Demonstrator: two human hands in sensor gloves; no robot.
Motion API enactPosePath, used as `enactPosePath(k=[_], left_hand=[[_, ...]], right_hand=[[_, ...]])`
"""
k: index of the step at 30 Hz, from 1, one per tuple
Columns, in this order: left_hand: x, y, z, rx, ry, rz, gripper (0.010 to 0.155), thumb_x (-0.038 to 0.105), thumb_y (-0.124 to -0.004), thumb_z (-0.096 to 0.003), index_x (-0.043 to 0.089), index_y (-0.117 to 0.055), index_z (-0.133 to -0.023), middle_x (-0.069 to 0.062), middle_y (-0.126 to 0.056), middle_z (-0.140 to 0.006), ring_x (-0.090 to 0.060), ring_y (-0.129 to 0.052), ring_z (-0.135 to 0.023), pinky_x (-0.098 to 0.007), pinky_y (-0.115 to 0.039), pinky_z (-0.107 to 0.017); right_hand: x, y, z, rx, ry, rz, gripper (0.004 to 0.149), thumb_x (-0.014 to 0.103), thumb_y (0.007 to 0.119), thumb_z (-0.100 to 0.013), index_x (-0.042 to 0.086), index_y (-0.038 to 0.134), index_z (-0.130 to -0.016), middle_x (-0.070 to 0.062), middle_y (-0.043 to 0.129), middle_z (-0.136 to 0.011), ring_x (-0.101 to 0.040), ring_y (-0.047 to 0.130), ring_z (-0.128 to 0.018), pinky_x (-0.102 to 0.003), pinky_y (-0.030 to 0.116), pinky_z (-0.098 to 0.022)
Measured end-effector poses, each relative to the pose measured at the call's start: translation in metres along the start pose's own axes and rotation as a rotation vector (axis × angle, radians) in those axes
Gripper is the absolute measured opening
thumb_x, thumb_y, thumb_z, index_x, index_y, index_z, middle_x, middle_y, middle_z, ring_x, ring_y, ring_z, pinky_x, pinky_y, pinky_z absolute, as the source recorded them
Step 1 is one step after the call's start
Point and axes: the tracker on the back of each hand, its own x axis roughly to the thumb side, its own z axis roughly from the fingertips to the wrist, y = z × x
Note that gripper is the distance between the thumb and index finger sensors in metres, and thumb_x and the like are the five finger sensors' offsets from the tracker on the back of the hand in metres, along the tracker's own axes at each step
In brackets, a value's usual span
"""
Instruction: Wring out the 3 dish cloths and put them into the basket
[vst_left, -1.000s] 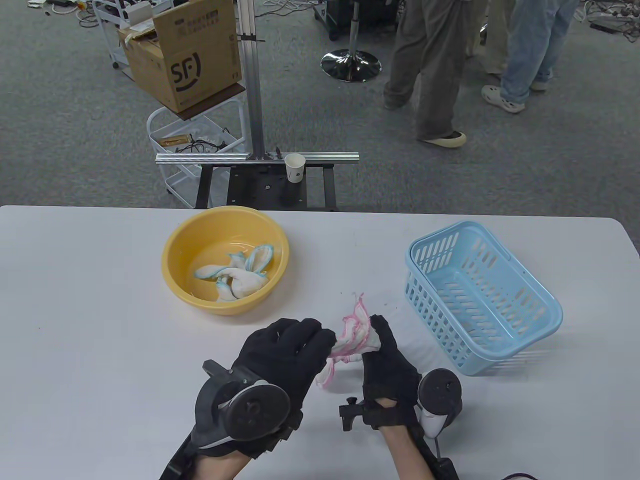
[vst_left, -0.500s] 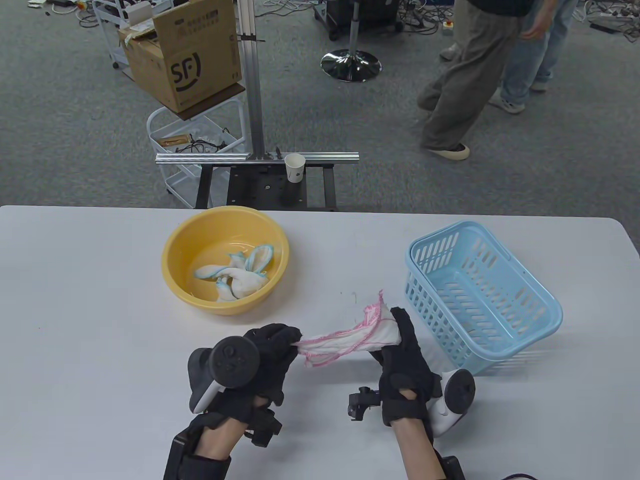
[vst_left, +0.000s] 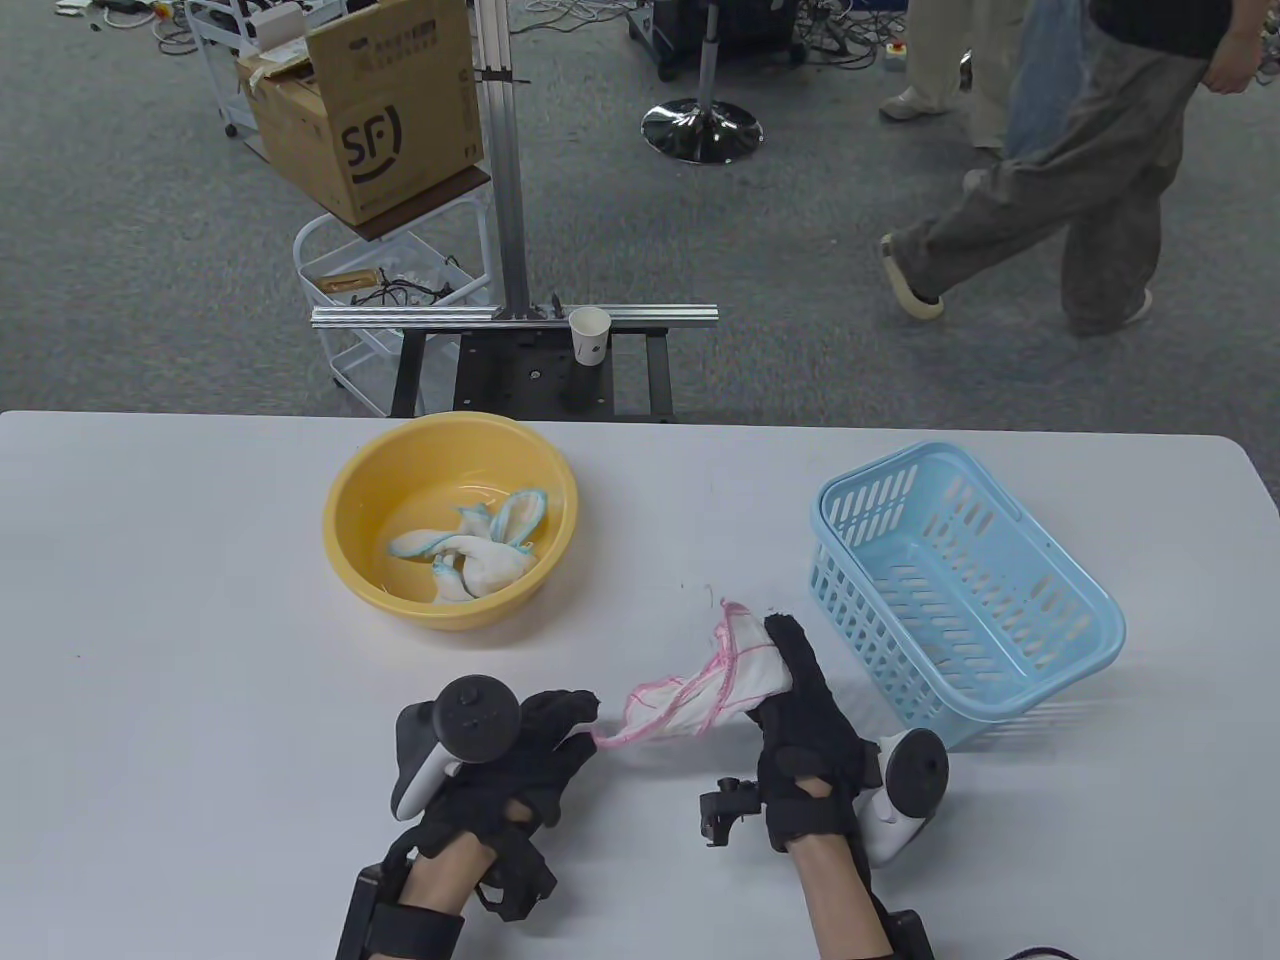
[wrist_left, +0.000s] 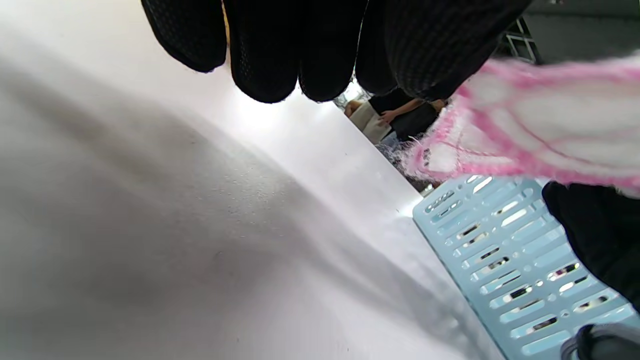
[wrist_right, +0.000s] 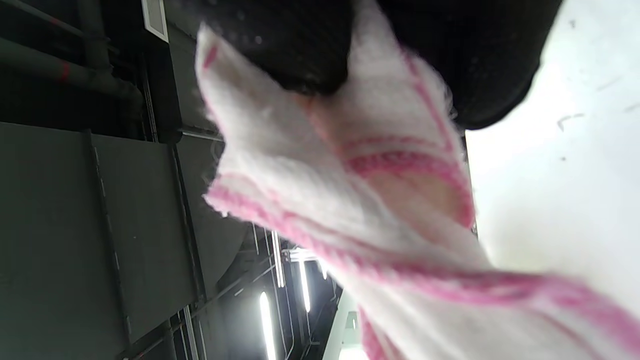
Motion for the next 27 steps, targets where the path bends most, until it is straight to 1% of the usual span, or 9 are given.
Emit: enactPosePath(k=[4, 8, 10, 14, 17, 18, 20, 22, 27], left_hand=[[-0.020, 0.013, 0.004, 0.042, 0.011, 0.203, 0.069, 0.047, -0.077, -0.0490, 0.037, -0.050, -0.111, 0.006, -0.056, -0.114, -0.028, -0.064, -0.107, -0.056, -0.056, -0.077], [-0.025, 0.012, 0.003, -0.040, -0.040, 0.415, 0.088, 0.066, -0.079, -0.0425, 0.037, -0.037, -0.114, 0.007, -0.044, -0.119, -0.028, -0.047, -0.115, -0.060, -0.042, -0.081], [-0.020, 0.005, 0.000, -0.149, -0.068, 0.476, 0.098, 0.073, -0.080, -0.0387, 0.038, -0.028, -0.115, 0.008, -0.034, -0.121, -0.028, -0.034, -0.118, -0.061, -0.033, -0.082], [-0.006, -0.018, -0.003, -0.477, -0.120, 0.535, 0.117, 0.082, -0.081, -0.0330, 0.036, -0.008, -0.113, 0.007, -0.017, -0.122, -0.028, -0.017, -0.119, -0.063, -0.021, -0.082], [0.000, -0.033, -0.004, -0.621, -0.141, 0.520, 0.122, 0.082, -0.085, -0.0324, 0.035, -0.007, -0.113, 0.005, -0.028, -0.121, -0.031, -0.034, -0.118, -0.064, -0.028, -0.082], [0.001, -0.035, -0.004, -0.630, -0.144, 0.520, 0.121, 0.080, -0.086, -0.0334, 0.031, -0.010, -0.113, 0.003, -0.036, -0.120, -0.031, -0.043, -0.116, -0.063, -0.033, -0.082], [0.006, -0.040, -0.006, -0.600, -0.139, 0.521, 0.117, 0.074, -0.090, -0.0349, 0.026, -0.017, -0.114, 0.002, -0.052, -0.115, -0.031, -0.061, -0.109, -0.061, -0.046, -0.081], [0.009, -0.042, -0.007, -0.539, -0.122, 0.519, 0.107, 0.063, -0.092, -0.0390, 0.025, -0.026, -0.113, 0.003, -0.070, -0.104, -0.028, -0.081, -0.093, -0.056, -0.060, -0.075], [0.012, -0.037, -0.008, -0.462, -0.103, 0.510, 0.073, 0.042, -0.091, -0.0464, 0.022, -0.059, -0.108, 0.004, -0.092, -0.079, -0.022, -0.099, -0.062, -0.050, -0.077, -0.060]], right_hand=[[-0.003, 0.007, 0.000, 0.078, 0.015, 0.022, 0.049, 0.013, 0.079, -0.050, 0.020, 0.071, -0.098, -0.024, 0.080, -0.092, -0.034, 0.101, -0.065, -0.056, 0.082, -0.054], [-0.008, 0.018, 0.003, 0.159, 0.046, 0.022, 0.049, 0.013, 0.079, -0.050, 0.020, 0.071, -0.098, -0.024, 0.080, -0.092, -0.034, 0.101, -0.065, -0.056, 0.082, -0.054], [-0.011, 0.026, 0.006, 0.217, 0.061, 0.027, 0.049, 0.013, 0.079, -0.050, 0.019, 0.071, -0.098, -0.025, 0.080, -0.092, -0.034, 0.101, -0.065, -0.056, 0.082, -0.054], [-0.013, 0.042, 0.012, 0.331, 0.058, 0.072, 0.049, 0.012, 0.079, -0.050, 0.019, 0.071, -0.098, -0.025, 0.080, -0.091, -0.034, 0.102, -0.064, -0.056, 0.082, -0.053], [-0.011, 0.048, 0.016, 0.347, 0.016, 0.126, 0.049, 0.012, 0.079, -0.050, 0.018, 0.071, -0.098, -0.025, 0.080, -0.091, -0.034, 0.102, -0.064, -0.056, 0.082, -0.053], [-0.009, 0.048, 0.017, 0.339, -0.007, 0.158, 0.049, 0.012, 0.080, -0.049, 0.018, 0.072, -0.097, -0.025, 0.081, -0.091, -0.034, 0.102, -0.064, -0.057, 0.082, -0.053], [-0.005, 0.050, 0.020, 0.307, -0.101, 0.258, 0.049, 0.012, 0.080, -0.049, 0.017, 0.073, -0.097, -0.025, 0.082, -0.090, -0.034, 0.103, -0.062, -0.056, 0.083, -0.052], [-0.001, 0.051, 0.022, 0.291, -0.171, 0.337, 0.048, 0.012, 0.080, -0.049, 0.017, 0.073, -0.097, -0.025, 0.083, -0.089, -0.033, 0.103, -0.062, -0.056, 0.083, -0.052], [0.008, 0.052, 0.025, 0.268, -0.301, 0.497, 0.048, 0.012, 0.081, -0.048, 0.015, 0.074, -0.096, -0.024, 0.083, -0.090, -0.036, 0.102, -0.064, -0.058, 0.080, -0.054]])
